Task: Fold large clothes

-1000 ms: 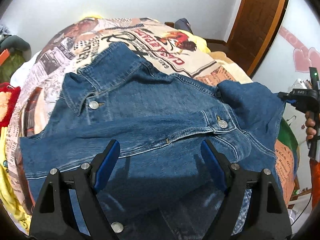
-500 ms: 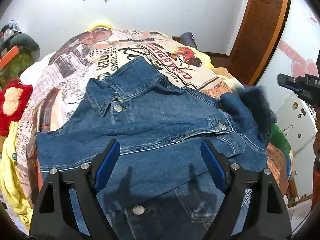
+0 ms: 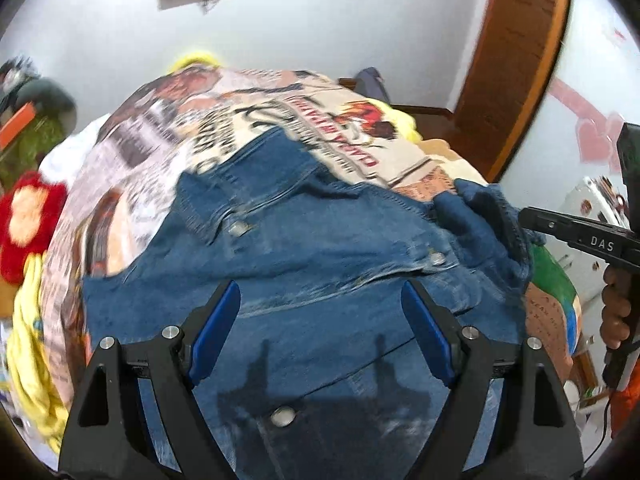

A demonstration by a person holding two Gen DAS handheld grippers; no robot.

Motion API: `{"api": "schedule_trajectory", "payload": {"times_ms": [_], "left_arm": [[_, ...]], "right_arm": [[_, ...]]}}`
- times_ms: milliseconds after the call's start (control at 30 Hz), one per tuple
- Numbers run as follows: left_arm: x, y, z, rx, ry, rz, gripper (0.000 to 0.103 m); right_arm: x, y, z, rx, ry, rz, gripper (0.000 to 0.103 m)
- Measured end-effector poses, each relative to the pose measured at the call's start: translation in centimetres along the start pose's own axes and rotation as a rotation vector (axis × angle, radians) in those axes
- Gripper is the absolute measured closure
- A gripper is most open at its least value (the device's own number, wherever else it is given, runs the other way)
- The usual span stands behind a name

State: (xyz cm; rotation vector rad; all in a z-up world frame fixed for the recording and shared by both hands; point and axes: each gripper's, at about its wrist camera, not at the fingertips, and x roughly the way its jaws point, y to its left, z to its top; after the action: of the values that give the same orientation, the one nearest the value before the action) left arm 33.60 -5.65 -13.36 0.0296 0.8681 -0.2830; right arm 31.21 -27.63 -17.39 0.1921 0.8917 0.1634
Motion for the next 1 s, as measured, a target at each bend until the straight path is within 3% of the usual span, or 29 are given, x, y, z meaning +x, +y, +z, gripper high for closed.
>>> {"api": "schedule_trajectory", "payload": {"times_ms": [267, 533, 767, 800, 867, 900, 967, 1000], "left_arm": [[4.6, -8.7, 4.5, 0.166, 0.062, -0.125, 0.02], [11.6, -16.5, 7.9, 0.25, 0.186, -0.233, 0.02], [17.7, -20.6, 8.7, 0.373, 0.281, -0.161, 0.02], [18.5, -20.6, 8.7, 0.37, 0.298, -0.161, 0.024], [19.7, -20.7, 8.5, 0.362, 0.321, -0.162, 0.041], [20.1, -20.7, 8.4, 0.359, 0.333, -0.173, 0.057], [20.8, -20.9, 8.3, 0.356, 0.339, -0.164, 0.069], [20.9, -21.0, 8.2, 0.361, 0.329, -0.152, 0.08]], "right_arm": [[-2.8, -9.6, -2.1, 0.132, 0.026, -0.113, 0.093], [-1.4, -15.5, -5.7, 0.321, 0.094, -0.078, 0.093], [0.0, -16.8, -7.2, 0.392, 0.12, -0.047, 0.093], [0.1, -16.9, -7.3, 0.394, 0.122, -0.048, 0.093], [0.2, -16.9, -7.4, 0.397, 0.122, -0.048, 0.093], [0.3, -17.0, -7.5, 0.401, 0.121, -0.045, 0.093], [0.5, -17.2, -7.4, 0.415, 0.121, -0.037, 0.093], [0.7, -17.3, -7.4, 0.425, 0.123, -0.033, 0.093]]}}
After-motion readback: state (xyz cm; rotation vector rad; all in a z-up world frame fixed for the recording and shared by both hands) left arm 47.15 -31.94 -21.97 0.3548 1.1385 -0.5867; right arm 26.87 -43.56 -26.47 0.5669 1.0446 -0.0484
